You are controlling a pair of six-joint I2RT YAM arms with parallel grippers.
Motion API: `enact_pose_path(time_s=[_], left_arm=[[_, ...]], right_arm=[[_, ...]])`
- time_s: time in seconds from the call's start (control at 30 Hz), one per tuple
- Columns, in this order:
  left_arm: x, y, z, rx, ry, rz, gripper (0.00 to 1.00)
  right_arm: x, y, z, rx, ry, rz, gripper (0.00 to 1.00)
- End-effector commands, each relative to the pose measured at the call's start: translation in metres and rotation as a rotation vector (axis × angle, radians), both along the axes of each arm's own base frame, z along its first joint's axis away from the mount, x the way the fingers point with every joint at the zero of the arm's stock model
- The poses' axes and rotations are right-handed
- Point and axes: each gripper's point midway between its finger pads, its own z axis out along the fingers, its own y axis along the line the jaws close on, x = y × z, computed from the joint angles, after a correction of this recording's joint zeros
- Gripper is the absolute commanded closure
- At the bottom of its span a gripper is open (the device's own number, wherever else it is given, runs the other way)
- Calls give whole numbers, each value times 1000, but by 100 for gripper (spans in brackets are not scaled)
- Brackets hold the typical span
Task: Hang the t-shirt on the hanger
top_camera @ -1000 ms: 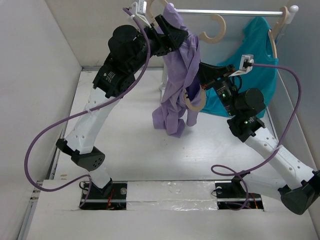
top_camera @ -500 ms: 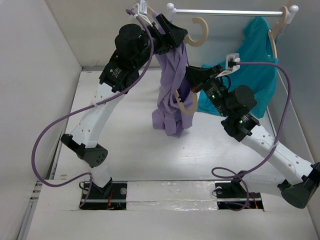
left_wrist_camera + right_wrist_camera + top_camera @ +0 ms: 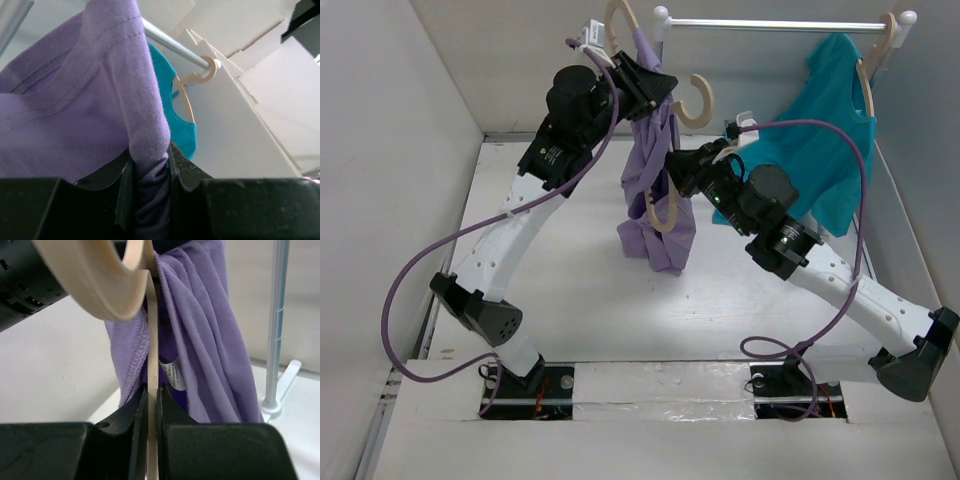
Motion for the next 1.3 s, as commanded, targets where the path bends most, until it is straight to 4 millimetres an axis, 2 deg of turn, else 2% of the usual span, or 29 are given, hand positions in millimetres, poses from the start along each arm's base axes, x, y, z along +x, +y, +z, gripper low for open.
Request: enact_pose_path(time_s=[0.0, 0.03, 0.07, 0.13, 0.17, 0.23, 0.27, 0.3, 0.33, 0.37, 0.4, 0.5, 0.53, 0.57, 0.63, 0.7, 0.77, 0.87, 0.97, 1.03, 1.1, 1.17, 1.23, 1.27], left_arm=[[-8, 27, 13, -87, -54, -38, 100], [-13, 39, 27, -126, -92, -47, 100], [-14, 41, 27, -147, -83, -53, 100], [-16, 40, 28, -149, -80, -64, 100], [-16, 40, 30, -150, -83, -66, 100], [-19, 40, 35, -159, -90, -75, 100], [-20, 40, 36, -162, -89, -79, 100], [-21, 40, 37, -167, -89, -80, 100], [-22, 41, 40, -168, -94, -82, 100], [-22, 40, 40, -169, -90, -87, 100], [-23, 40, 42, -175, -92, -91, 100], [-25, 37, 44, -185, -90, -111, 100], [-27, 37, 46, -189, -89, -120, 100], [-27, 36, 46, -189, -88, -123, 100], [-27, 36, 45, -191, -83, -124, 100], [-28, 36, 44, -190, -80, -125, 100], [-31, 38, 44, -189, -81, -123, 100], [-34, 41, 44, -186, -81, -116, 100], [-35, 42, 43, -184, -80, -116, 100], [-36, 43, 43, -186, -81, -111, 100], [-36, 44, 43, -185, -83, -106, 100], [-37, 44, 45, -190, -90, -109, 100], [-38, 43, 46, -196, -95, -118, 100], [-38, 43, 48, -197, -98, -118, 100]], right_arm=[[-41, -17, 65, 122, -118, 76, 94], [-40, -20, 59, 117, -103, 79, 86], [-44, -24, 55, 121, -71, 103, 72], [-46, -25, 39, 102, -24, 133, 58], [-50, -24, 28, 86, 5, 165, 47], [-55, -34, 19, 78, 24, 155, 40], [-53, -36, -3, 52, 62, 139, 38], [-56, -48, -2, 75, 61, 101, 39], [-56, -52, -8, 77, 72, 88, 51], [-53, -54, -29, 50, 112, 65, 94], [-52, -55, -39, 28, 127, 56, 100], [-48, -43, -84, -113, 204, 95, 100], [-39, -39, -102, -158, 240, 87, 96], [-45, -30, -117, -216, 266, 151, 79], [-44, -24, -120, -252, 277, 173, 60], [-39, -21, -124, -259, 278, 168, 45], [-28, -22, -128, -240, 271, 121, 41], [-18, -19, -132, -266, 267, 97, 40], [-6, -14, -141, -291, 278, 87, 44], [-3, -11, -144, -296, 281, 89, 60], [-4, -7, -147, -299, 286, 110, 66], [-2, -4, -158, -312, 309, 117, 63], [0, -4, -165, -322, 324, 108, 55], [1, -5, -163, -311, 315, 97, 50]])
